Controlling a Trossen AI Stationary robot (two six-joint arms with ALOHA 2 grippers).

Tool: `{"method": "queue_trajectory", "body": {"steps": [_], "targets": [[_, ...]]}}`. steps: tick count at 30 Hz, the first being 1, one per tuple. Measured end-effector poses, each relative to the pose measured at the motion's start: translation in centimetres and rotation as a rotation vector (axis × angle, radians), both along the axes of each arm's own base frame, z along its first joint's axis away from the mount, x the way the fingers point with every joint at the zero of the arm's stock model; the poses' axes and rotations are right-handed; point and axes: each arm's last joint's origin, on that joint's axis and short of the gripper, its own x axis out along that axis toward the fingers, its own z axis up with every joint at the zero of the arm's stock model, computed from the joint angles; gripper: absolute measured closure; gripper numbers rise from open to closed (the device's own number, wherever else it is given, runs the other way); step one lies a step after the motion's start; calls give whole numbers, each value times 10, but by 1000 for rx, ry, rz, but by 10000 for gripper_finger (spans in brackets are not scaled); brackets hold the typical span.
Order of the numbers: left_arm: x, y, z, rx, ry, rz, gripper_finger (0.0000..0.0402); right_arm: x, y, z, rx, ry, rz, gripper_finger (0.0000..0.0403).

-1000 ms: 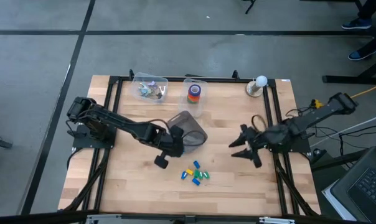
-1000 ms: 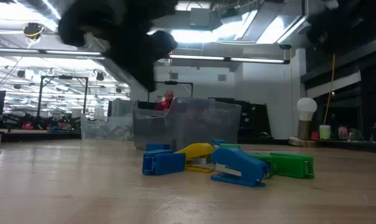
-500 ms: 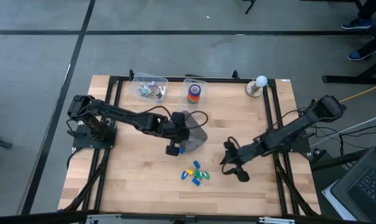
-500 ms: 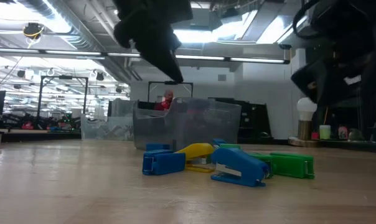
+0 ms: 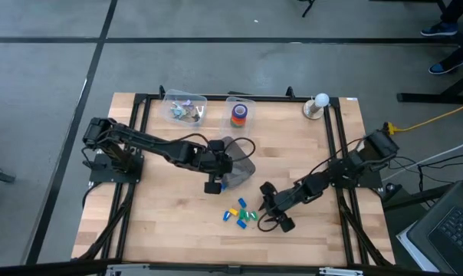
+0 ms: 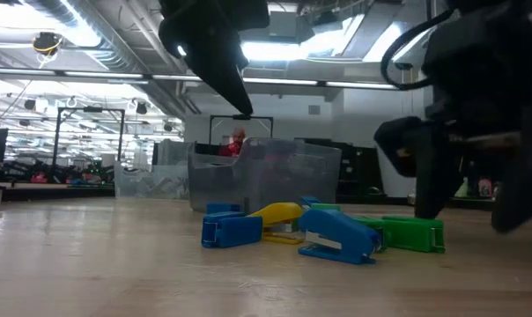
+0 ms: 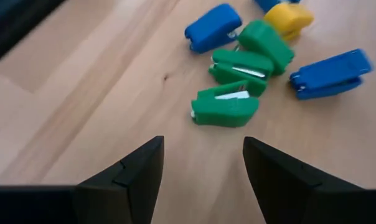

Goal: Pick and place Stapler, Stapler remover, tape
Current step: Move the black bin to the center of the table

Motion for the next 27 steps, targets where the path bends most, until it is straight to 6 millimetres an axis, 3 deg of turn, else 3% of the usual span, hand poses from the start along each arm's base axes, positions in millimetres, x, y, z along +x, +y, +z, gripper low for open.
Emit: {"method": "queue_trajectory", "body": {"steps": [12,19,27], "targets": [[-4,-1,-2,-6,39,12,399,48,14,-19,-140,-151,166,178],[-5,-1,-3,-10,50,21,396,100,-15,-28,-105,-179,96,178],[-10,0,-5,-14,103,43,397,140,-43,-10,-126,-175,63,178]]}}
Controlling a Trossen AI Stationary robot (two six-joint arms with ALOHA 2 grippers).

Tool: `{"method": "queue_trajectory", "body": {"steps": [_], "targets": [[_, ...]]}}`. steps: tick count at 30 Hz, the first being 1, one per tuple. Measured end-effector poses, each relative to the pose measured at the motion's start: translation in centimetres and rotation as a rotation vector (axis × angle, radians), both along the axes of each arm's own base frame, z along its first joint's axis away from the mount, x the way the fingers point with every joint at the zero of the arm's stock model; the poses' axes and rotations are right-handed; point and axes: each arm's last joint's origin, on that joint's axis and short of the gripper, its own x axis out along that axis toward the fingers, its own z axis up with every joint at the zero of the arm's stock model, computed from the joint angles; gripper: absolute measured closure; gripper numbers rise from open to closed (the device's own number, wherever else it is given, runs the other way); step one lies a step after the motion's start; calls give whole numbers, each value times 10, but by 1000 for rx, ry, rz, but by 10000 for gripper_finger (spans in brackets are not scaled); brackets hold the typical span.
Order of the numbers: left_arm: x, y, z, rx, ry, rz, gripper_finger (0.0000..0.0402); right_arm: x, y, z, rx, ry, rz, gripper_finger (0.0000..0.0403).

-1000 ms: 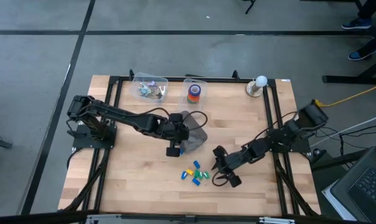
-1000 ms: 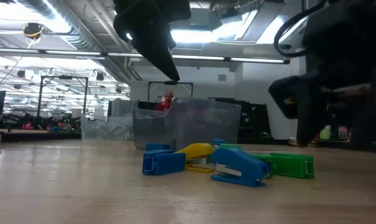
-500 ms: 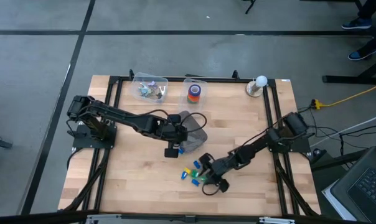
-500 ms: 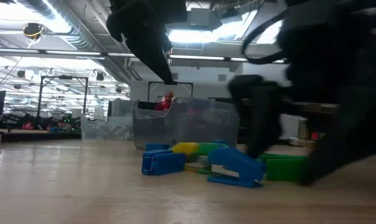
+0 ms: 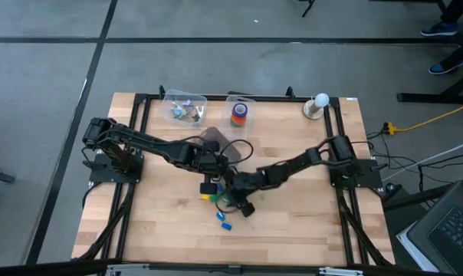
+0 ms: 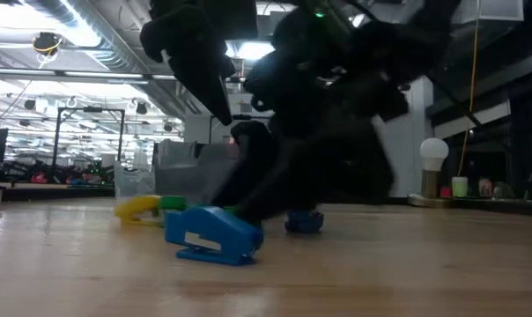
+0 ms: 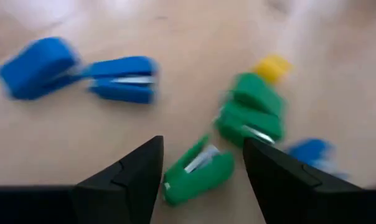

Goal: Pick and place Stapler, Stapler remover, tape
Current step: Move the black bin to the center of the table

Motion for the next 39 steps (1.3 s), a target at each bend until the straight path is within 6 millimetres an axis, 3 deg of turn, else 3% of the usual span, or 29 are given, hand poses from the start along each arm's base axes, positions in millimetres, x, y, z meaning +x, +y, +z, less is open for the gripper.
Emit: {"method": "queue_trajectory", "body": {"steps": [4,11,16,22,28,39], "targets": [[-1,0,0,-5,8,12,398,5,-2,25,-51,59,20,178],[-1,1,0,13,10,6,397,-8,0,54,-137,158,64,178],[-2,1,0,23,20,10,399,-24,-8,72,-132,253,44,178],[-9,-10,2,-89,64,-63,397,-47,-16,100,-60,359,35,178],[-23,-26,3,-98,154,-140,398,-79,-20,125,34,394,30,178],[-27,-27,2,27,188,-181,397,-178,-36,135,300,140,-244,178]]}}
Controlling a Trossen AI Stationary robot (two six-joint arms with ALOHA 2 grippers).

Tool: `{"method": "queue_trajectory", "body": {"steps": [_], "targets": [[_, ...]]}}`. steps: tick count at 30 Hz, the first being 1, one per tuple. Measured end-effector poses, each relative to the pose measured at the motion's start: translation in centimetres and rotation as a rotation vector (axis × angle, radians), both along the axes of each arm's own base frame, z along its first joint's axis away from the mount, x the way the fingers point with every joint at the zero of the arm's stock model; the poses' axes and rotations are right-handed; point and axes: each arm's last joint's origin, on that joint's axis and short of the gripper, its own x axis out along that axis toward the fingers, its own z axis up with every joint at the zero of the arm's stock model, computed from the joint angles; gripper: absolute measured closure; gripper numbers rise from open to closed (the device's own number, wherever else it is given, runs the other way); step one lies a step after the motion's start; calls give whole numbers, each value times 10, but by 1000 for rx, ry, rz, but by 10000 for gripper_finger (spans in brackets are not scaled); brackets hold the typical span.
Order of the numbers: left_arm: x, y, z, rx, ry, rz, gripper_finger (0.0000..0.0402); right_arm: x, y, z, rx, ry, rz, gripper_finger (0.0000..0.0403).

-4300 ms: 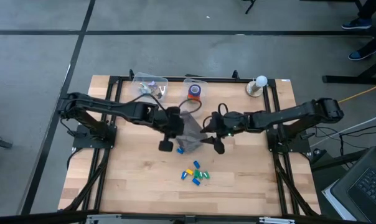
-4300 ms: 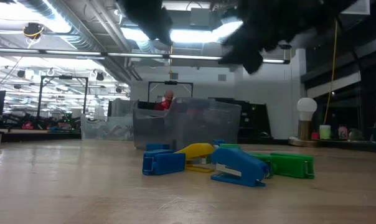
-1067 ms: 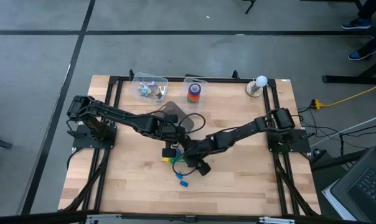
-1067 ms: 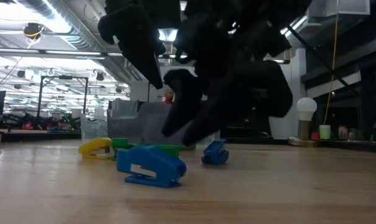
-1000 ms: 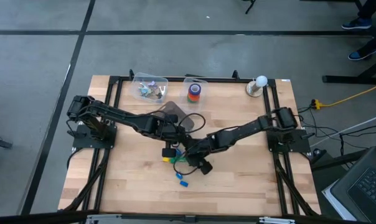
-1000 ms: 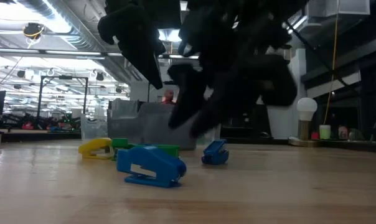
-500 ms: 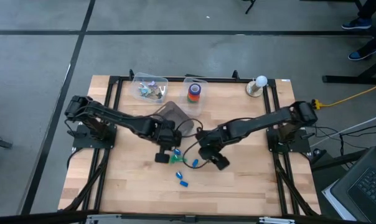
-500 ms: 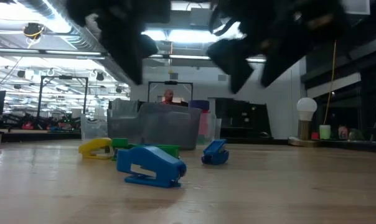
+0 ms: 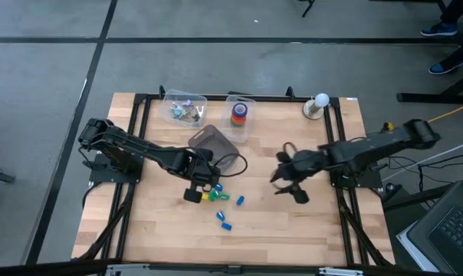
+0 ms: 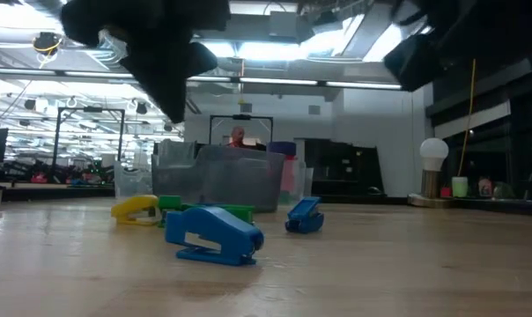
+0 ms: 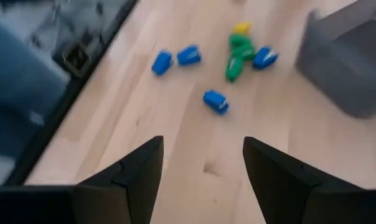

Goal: Pick and place Stapler, Stapler remover, tape
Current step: Move the black bin to the center of the table

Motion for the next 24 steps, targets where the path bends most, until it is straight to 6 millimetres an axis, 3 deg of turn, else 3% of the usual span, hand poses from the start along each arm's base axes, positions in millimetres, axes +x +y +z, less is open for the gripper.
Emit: {"method": "queue_trajectory", "body": {"steps": [8,16,24], "targets": [[-7,11,-2,61,107,-54,351,-49,-5,-1,39,-206,-178,178],[-7,27,-3,69,133,-14,291,-73,-13,-17,46,-348,-203,178],[-5,39,-3,56,139,23,277,-95,-21,-34,152,-576,-212,178]]}}
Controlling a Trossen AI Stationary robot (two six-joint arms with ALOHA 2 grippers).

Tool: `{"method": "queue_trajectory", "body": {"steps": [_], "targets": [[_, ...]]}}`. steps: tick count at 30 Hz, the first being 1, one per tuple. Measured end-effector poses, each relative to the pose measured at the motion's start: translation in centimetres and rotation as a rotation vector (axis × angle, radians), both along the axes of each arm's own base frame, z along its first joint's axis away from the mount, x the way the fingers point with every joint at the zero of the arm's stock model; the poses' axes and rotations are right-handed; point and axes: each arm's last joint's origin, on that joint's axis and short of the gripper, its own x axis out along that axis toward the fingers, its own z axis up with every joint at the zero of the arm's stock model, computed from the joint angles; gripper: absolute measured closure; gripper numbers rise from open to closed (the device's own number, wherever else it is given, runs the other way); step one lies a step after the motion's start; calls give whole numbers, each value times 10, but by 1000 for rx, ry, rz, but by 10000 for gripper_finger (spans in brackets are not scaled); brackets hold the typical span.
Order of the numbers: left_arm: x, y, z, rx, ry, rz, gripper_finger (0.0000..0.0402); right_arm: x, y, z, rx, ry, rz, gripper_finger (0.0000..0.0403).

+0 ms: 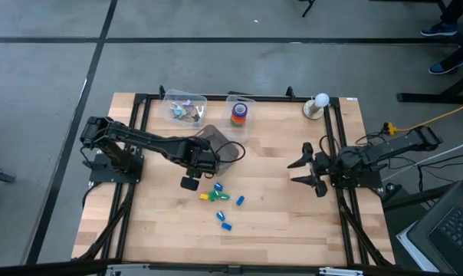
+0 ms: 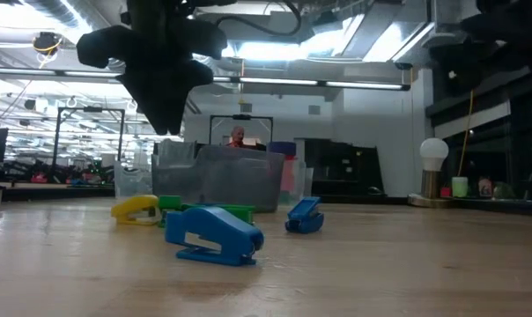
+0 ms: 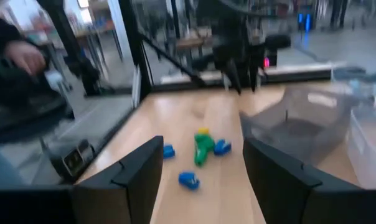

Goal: Pick and place Stapler, Stapler remover, tape
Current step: Move the black bin to the center of the table

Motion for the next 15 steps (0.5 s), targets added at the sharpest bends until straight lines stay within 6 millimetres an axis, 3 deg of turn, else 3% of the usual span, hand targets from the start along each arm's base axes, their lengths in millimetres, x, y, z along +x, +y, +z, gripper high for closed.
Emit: {"method": "queue_trajectory", "body": {"steps": [7,15], "targets": [[1,9,0,-1,0,31,276,-13,-7,-23,39,-127,-106,178],[1,15,0,-2,0,52,278,-21,-18,-18,-85,-227,-371,178]]}}
